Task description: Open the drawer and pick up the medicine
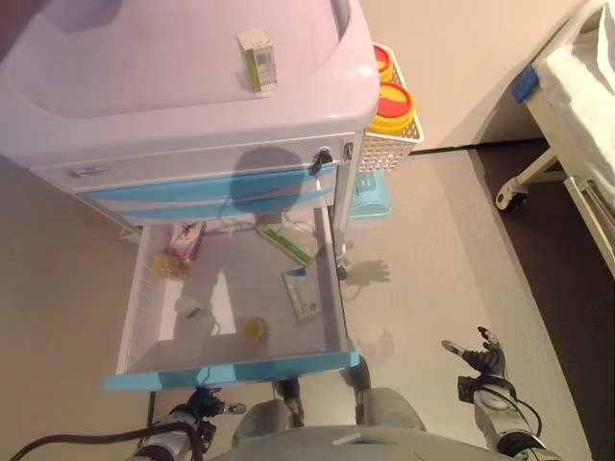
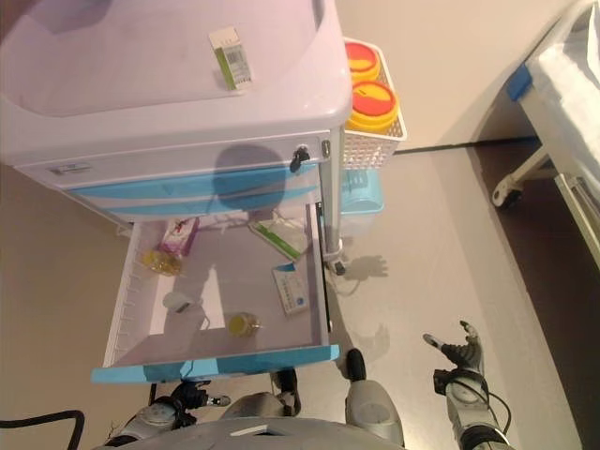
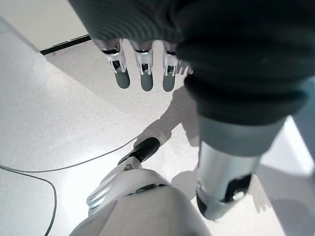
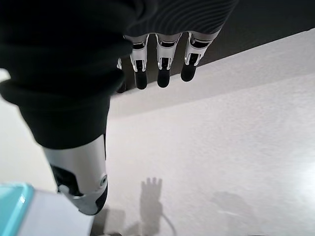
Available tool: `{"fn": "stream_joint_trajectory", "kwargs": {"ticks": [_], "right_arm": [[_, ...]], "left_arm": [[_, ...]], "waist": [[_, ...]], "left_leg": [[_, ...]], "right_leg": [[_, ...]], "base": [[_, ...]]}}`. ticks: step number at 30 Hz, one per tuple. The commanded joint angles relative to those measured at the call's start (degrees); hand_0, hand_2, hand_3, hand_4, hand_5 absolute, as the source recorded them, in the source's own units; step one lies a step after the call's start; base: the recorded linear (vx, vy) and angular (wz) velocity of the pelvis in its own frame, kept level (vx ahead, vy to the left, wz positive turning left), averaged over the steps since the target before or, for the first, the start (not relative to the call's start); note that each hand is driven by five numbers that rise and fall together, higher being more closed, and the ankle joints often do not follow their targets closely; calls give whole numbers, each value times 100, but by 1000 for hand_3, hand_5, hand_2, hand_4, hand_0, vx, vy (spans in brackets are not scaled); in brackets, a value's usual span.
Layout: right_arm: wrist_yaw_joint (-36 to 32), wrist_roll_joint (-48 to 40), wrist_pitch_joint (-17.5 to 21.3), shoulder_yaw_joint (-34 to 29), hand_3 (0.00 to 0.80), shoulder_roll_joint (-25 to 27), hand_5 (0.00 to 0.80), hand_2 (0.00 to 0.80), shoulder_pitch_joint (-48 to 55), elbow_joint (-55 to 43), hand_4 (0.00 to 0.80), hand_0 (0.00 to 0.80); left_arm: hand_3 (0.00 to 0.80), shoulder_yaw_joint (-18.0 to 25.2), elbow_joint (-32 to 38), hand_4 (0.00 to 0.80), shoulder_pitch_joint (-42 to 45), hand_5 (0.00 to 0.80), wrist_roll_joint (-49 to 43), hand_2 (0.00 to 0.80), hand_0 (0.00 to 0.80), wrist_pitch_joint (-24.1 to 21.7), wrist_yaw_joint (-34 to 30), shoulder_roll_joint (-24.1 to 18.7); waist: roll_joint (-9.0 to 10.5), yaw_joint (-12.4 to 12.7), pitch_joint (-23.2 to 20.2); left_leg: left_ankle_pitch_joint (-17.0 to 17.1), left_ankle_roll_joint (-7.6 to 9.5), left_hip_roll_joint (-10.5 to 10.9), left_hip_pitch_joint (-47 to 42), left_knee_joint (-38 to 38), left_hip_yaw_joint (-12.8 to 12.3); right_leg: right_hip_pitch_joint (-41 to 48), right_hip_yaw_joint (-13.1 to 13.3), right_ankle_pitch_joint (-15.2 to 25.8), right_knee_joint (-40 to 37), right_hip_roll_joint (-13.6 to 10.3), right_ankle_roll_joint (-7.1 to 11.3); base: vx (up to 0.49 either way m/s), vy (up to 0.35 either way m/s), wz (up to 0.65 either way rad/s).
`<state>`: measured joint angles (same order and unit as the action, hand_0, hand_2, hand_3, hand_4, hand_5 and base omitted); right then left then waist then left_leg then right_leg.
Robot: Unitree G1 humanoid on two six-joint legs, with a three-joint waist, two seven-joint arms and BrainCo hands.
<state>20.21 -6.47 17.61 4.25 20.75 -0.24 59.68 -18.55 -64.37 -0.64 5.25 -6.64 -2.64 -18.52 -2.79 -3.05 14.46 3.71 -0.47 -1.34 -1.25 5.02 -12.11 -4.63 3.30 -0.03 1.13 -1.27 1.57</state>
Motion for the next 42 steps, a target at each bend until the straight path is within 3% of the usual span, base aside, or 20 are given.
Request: {"fn": "stream_joint_trajectory", "kwargs": {"ticks": [1,6,10,14,24,30,34,37,38,42], "right_arm": [[-233,540,112,486,0,81,0,0,-121,-304,0,0],[-445,573,-69,925,0,237,0,0,-237,-776,0,0],[-566,465,0,1102,0,344,0,0,-361,-911,0,0],[-649,540,-118,1239,0,460,0,0,-400,-1255,0,0],[-762,532,-319,1396,0,891,0,0,-328,-1959,0,0],[-766,480,-418,1430,0,955,0,0,-331,-2095,0,0],[-768,452,-417,1483,0,997,0,0,-267,-2196,0,0],[-759,483,-405,1526,0,995,0,0,-211,-2243,0,0],[-744,479,-378,1549,0,991,0,0,-179,-2232,0,0],[-735,468,-246,1622,0,957,0,0,-168,-2162,0,0]], "left_arm": [[0,-197,363,0,-220,0,-398,0,0,-128,134,-94],[0,-283,896,0,-465,0,-442,0,0,59,217,-307],[0,-421,1293,0,-643,0,-435,0,0,93,373,-419],[0,-422,1724,0,-826,0,-365,0,0,152,556,-556],[0,-114,2600,0,-1771,0,256,0,0,531,918,-1692],[0,107,2633,0,-3035,0,873,0,0,1043,655,-2509],[0,143,2144,0,-4124,0,1415,0,0,1269,708,-3037],[0,143,1851,0,-4770,0,1783,0,0,1140,1033,-3221],[0,145,1697,0,-5013,0,1929,0,0,1109,1156,-3249],[0,211,1287,0,-5500,0,1865,0,0,787,1897,-3339]], "waist": [[148,-45,92],[117,-67,341],[66,-84,549],[87,-151,767],[267,-366,1319],[258,-548,1433],[293,-694,1459],[325,-793,1469],[306,-825,1474],[332,-897,1450]], "left_leg": [[-743,217,342,431,-711,457],[-713,216,348,718,-915,482],[-691,216,351,983,-1127,507],[-807,225,392,1353,-1670,425],[-1274,344,339,2533,-3233,254],[-1489,468,309,3116,-3776,216],[-1602,539,278,3358,-4053,202],[-1649,553,242,3471,-4163,185],[-1841,533,229,3446,-4260,226],[-1864,526,225,3488,-4265,205]], "right_leg": [[-295,-421,36,314,-234,325],[-553,-431,-25,531,-224,291],[-821,-467,-95,790,-228,247],[-1156,-478,-138,1097,-272,182],[-2258,-229,-230,2116,-215,78],[-2876,-59,-346,2687,-95,19],[-3141,20,-361,2913,-32,-3],[-3259,61,-364,2985,7,-20],[-3254,81,-530,3096,44,4],[-3322,143,-520,3079,94,-16]], "base": [[-57,11,-7],[-67,-3,-10],[-52,4,-5],[-25,35,0],[12,19,-12],[5,-1,-9],[1,0,-1],[27,17,-2],[82,51,-9],[29,29,-11]]}}
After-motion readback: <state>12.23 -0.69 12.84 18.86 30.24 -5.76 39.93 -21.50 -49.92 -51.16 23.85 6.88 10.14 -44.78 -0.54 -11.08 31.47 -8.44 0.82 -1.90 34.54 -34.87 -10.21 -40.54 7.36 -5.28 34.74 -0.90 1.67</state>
